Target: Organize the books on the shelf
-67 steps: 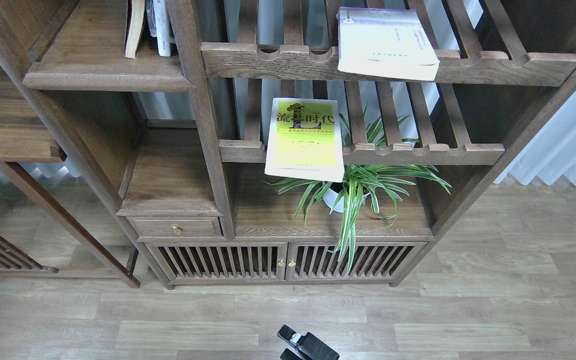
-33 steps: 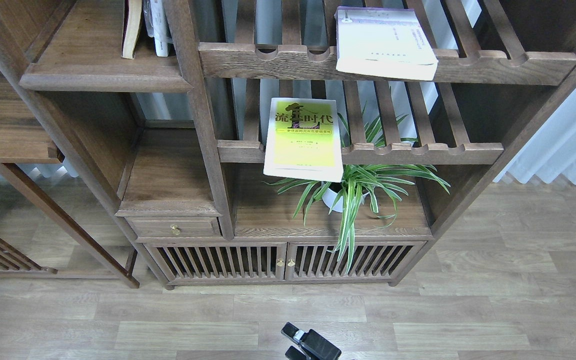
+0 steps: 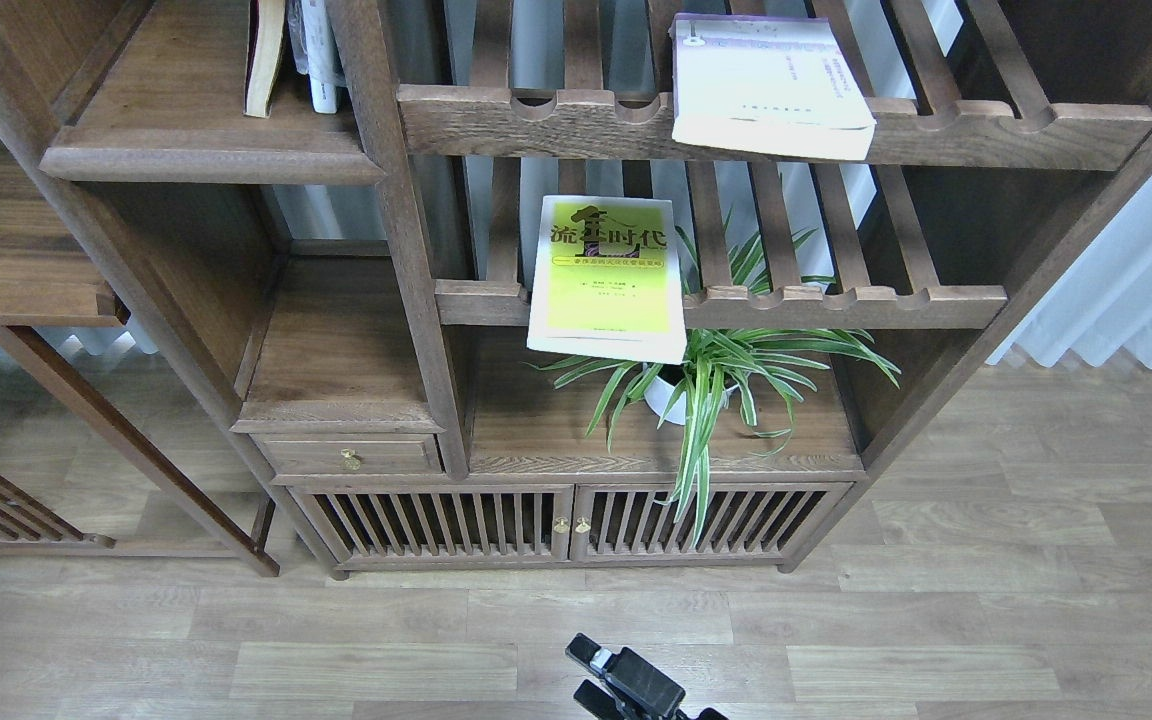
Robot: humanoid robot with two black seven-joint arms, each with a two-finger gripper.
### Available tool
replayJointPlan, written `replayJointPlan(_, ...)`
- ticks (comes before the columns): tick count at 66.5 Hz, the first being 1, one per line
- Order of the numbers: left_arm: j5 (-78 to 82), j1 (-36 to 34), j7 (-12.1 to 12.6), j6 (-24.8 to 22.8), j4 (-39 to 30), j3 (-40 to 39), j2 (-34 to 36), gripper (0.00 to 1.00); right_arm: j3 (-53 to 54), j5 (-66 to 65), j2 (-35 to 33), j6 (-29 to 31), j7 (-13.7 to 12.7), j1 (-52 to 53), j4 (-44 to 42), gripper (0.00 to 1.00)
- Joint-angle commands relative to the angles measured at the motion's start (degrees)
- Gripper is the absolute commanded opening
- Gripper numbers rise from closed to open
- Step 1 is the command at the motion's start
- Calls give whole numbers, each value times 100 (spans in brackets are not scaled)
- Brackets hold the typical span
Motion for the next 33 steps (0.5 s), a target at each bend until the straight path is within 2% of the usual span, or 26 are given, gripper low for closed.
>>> replayJointPlan(1, 41, -378, 12, 2, 51, 240, 207, 5, -1, 6, -5, 0, -1, 1, -10, 98)
replayJointPlan(15, 181, -1081, 12, 2, 86, 1119, 304, 5, 8, 32, -5, 0, 8, -25, -19, 98)
replayJointPlan(33, 287, -1292, 12, 2, 183, 1629, 286, 5, 17, 50, -22, 0, 8, -69, -10, 98)
